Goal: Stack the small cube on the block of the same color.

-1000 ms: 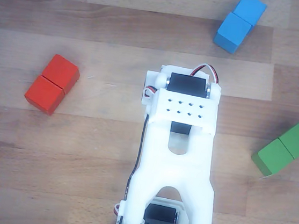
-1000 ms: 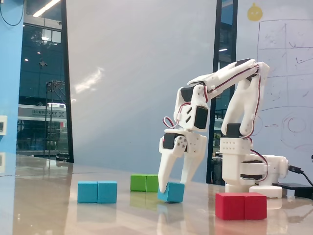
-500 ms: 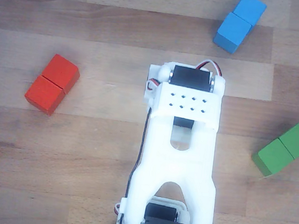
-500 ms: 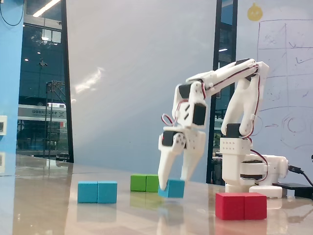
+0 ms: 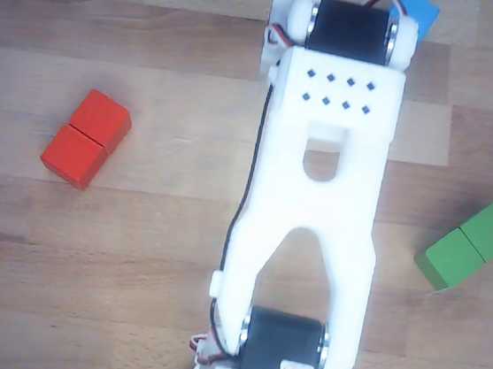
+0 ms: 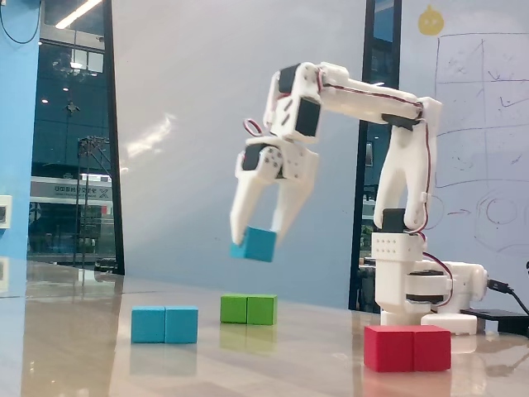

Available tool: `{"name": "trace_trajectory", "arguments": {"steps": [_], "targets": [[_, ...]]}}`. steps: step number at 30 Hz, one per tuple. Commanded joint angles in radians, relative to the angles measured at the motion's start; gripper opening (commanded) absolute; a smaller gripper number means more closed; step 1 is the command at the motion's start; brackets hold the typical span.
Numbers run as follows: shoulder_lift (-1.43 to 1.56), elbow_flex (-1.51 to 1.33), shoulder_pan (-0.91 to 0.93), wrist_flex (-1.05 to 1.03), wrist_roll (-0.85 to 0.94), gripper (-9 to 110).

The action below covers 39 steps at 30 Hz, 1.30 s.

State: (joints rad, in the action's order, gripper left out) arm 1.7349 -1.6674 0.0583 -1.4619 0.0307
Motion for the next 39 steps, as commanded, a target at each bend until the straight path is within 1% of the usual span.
{"name": "trace_trajectory", "arguments": {"steps": [1,4,9,13,24,39], "targets": [[-0.091,0.253,0.049,-0.017,-0.003,4],[-0.189,0.351,0.103,-0.011,0.014,4],[-0.347,0.515,0.135,-0.009,0.155,4],[-0.445,0.615,0.143,-0.008,0.222,4],[-0.575,0.655,0.160,-0.008,0.218,4],[-0.627,0.664,0.166,0.020,0.196,4]]}}
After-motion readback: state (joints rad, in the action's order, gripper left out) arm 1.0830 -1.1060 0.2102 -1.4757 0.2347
